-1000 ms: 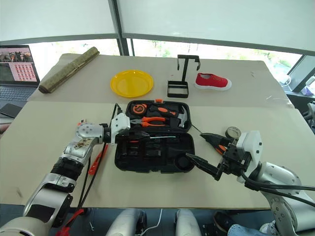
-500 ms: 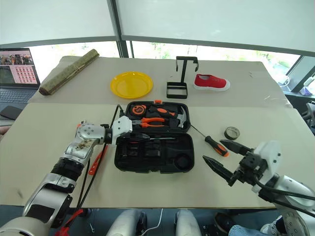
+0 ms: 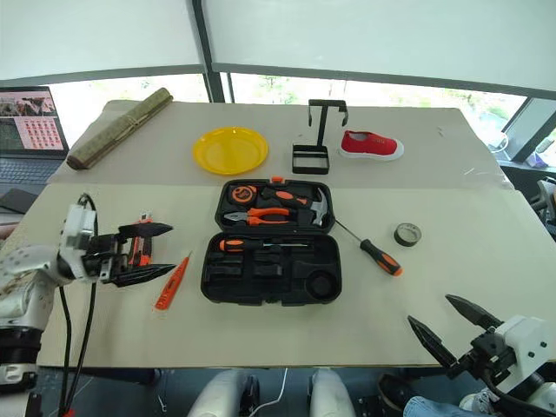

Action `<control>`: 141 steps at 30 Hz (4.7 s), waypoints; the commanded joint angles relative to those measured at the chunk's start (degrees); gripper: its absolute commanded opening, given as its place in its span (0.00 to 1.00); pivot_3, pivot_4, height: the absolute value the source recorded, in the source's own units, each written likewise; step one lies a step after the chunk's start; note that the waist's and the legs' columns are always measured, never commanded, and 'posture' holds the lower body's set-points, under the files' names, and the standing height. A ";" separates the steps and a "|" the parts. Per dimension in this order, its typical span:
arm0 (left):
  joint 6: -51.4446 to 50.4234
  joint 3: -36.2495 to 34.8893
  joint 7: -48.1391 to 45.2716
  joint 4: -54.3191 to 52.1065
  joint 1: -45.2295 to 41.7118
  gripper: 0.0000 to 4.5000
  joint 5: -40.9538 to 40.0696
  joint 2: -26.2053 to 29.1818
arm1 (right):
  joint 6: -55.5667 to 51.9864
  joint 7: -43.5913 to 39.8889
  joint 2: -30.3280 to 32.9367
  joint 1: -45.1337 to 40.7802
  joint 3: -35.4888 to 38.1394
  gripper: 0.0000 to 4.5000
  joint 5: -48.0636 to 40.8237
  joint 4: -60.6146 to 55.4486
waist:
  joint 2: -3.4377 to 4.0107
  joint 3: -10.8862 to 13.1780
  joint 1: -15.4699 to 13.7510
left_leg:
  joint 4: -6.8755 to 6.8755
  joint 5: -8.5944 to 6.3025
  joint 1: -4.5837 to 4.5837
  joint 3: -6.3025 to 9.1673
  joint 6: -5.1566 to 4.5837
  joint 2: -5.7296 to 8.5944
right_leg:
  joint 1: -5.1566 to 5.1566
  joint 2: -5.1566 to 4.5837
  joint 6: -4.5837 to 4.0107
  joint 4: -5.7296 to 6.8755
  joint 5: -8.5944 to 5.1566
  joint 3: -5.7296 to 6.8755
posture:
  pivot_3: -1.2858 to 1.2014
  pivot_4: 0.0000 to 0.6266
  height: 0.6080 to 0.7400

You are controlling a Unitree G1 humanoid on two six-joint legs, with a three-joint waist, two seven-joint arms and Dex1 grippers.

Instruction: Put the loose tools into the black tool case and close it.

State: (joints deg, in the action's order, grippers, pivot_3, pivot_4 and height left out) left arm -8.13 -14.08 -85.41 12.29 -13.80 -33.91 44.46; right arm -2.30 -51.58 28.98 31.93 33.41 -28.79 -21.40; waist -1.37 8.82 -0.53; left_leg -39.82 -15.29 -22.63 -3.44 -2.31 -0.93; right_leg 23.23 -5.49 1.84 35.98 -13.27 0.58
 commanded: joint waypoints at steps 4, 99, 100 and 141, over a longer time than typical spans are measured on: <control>-5.52 -3.01 3.87 -11.83 1.54 1.00 -6.96 -0.98 | -8.40 0.67 11.06 -13.06 -4.29 1.00 -0.30 0.74 | 0.04 0.02 0.02 | 0.01 0.01 0.01 -0.02 0.01 0.00 | 0.02 -0.02 -0.04 0.04 0.01 -0.04 | 0.52 0.24 1.00; 5.88 0.70 9.90 -16.54 14.05 1.00 4.09 -0.96 | -12.30 -21.15 3.44 -73.83 -52.74 0.01 23.13 33.73 | 0.12 0.15 1.14 | 0.00 0.04 -0.80 -0.18 0.03 0.04 | 1.00 0.03 -0.13 0.17 0.25 0.08 | 0.52 0.24 1.00; 5.71 0.81 9.96 -16.73 14.05 1.00 4.12 -1.00 | -11.28 -20.99 3.15 -73.29 -53.05 0.01 23.53 34.35 | 0.12 0.15 1.14 | -0.01 0.04 -0.79 -0.18 0.03 0.05 | 0.98 0.03 -0.12 0.17 0.25 0.08 | 0.52 0.24 1.00; -4.80 -31.08 37.42 -17.31 42.72 1.00 0.83 -8.66 | 7.68 -15.87 -0.30 -29.08 -15.06 0.99 -3.07 10.98 | 0.07 0.13 1.15 | 0.08 0.03 -0.50 -0.24 0.07 -0.04 | 0.81 -0.13 -0.21 0.13 0.22 0.05 | 0.52 0.24 1.00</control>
State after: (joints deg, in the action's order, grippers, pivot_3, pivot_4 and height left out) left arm -11.95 -43.29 -49.67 -3.02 29.05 -31.72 35.91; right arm 2.85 -66.83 28.56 2.65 16.11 -29.54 -9.48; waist -1.31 8.95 0.62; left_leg -39.75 -15.24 -23.10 -3.69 -2.23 -0.97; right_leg 24.02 -5.61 1.64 36.11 -13.06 0.62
